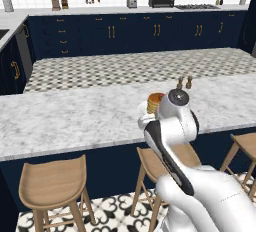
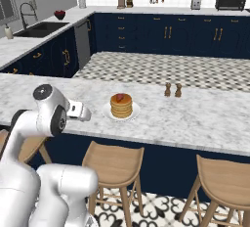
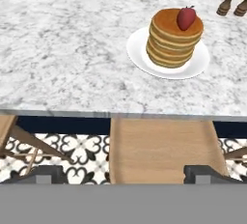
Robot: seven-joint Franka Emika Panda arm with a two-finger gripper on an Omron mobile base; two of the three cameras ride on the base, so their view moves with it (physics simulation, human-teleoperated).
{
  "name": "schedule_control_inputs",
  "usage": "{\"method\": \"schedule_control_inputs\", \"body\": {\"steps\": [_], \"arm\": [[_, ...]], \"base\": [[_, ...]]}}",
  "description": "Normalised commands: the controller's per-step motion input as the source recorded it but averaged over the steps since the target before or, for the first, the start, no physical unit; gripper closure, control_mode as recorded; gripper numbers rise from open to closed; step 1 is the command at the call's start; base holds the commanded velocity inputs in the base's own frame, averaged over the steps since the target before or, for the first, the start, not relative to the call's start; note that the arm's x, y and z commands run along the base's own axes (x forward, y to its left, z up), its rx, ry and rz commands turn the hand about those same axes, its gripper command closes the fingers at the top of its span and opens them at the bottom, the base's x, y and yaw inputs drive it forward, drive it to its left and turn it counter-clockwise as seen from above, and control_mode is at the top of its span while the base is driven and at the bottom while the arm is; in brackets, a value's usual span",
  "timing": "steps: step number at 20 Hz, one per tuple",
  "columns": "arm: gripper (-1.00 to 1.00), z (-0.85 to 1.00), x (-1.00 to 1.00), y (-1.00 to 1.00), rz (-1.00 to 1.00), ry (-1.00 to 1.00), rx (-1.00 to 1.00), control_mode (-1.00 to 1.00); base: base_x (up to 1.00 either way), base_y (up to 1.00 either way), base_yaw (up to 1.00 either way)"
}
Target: Take the strawberry from the fridge and place it on top of the pancake, located on the dining counter.
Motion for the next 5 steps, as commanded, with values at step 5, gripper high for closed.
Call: {"method": "schedule_control_inputs", "body": {"steps": [5], "arm": [[-1.00, -0.02, -0.69, 0.27, 0.07, -0.01, -0.03, -1.00]], "base": [[0.00, 0.00, 0.00]]}}
